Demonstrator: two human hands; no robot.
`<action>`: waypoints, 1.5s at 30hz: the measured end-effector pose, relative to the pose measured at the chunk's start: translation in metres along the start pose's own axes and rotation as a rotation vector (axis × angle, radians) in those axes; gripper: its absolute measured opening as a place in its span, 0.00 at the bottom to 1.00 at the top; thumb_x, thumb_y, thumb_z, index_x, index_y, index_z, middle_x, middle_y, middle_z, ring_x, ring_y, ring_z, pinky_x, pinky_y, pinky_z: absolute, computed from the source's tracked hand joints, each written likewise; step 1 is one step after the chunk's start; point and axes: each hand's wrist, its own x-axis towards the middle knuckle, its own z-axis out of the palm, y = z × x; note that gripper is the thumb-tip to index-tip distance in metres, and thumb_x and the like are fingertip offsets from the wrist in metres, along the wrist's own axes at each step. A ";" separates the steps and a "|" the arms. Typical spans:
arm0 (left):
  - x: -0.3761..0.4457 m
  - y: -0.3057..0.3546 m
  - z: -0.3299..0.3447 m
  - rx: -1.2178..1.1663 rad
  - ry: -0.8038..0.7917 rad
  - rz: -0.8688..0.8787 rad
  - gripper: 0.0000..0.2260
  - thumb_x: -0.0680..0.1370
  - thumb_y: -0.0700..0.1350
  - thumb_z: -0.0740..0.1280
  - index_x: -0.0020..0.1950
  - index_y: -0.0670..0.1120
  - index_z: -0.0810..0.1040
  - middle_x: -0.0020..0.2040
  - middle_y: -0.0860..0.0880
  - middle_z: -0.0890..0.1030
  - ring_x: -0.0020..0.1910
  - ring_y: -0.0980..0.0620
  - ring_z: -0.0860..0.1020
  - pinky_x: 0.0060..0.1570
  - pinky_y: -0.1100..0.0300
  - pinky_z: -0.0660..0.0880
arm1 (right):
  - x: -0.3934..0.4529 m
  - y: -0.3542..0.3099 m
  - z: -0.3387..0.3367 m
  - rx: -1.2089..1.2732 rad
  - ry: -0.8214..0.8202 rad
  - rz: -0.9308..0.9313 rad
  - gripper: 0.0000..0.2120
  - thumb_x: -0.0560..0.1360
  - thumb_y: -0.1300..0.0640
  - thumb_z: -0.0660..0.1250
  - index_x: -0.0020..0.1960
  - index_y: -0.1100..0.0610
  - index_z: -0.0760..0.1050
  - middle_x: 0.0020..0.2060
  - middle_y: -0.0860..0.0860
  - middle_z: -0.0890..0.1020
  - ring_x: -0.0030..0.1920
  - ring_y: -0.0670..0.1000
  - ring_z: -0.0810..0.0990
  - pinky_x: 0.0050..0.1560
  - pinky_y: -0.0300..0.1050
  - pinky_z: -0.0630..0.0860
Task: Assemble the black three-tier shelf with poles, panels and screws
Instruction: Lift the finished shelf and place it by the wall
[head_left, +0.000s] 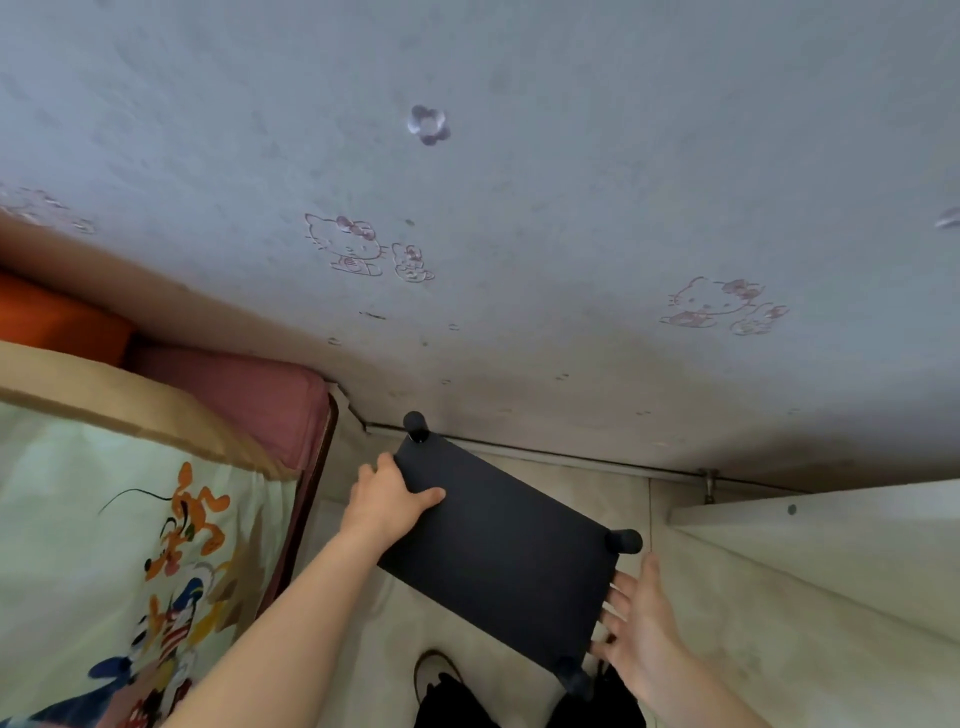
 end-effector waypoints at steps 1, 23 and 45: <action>0.000 -0.001 0.001 -0.008 0.014 -0.004 0.37 0.73 0.59 0.74 0.75 0.44 0.63 0.70 0.42 0.68 0.68 0.40 0.71 0.65 0.44 0.72 | -0.001 -0.001 0.003 0.003 0.006 -0.001 0.34 0.81 0.34 0.45 0.72 0.58 0.69 0.68 0.57 0.74 0.69 0.62 0.71 0.65 0.69 0.66; 0.053 -0.011 -0.063 -0.267 0.228 -0.145 0.35 0.75 0.56 0.74 0.71 0.36 0.66 0.69 0.35 0.72 0.67 0.34 0.71 0.64 0.43 0.71 | 0.009 -0.091 0.139 -0.415 -0.087 -0.369 0.02 0.77 0.60 0.67 0.48 0.56 0.79 0.43 0.51 0.82 0.42 0.50 0.80 0.36 0.46 0.74; 0.079 -0.021 -0.092 -0.207 0.126 -0.136 0.38 0.75 0.61 0.71 0.74 0.39 0.60 0.71 0.36 0.67 0.68 0.33 0.70 0.62 0.45 0.70 | 0.027 -0.093 0.184 -0.676 0.009 -0.385 0.13 0.77 0.57 0.67 0.58 0.62 0.71 0.54 0.59 0.79 0.54 0.60 0.78 0.60 0.60 0.77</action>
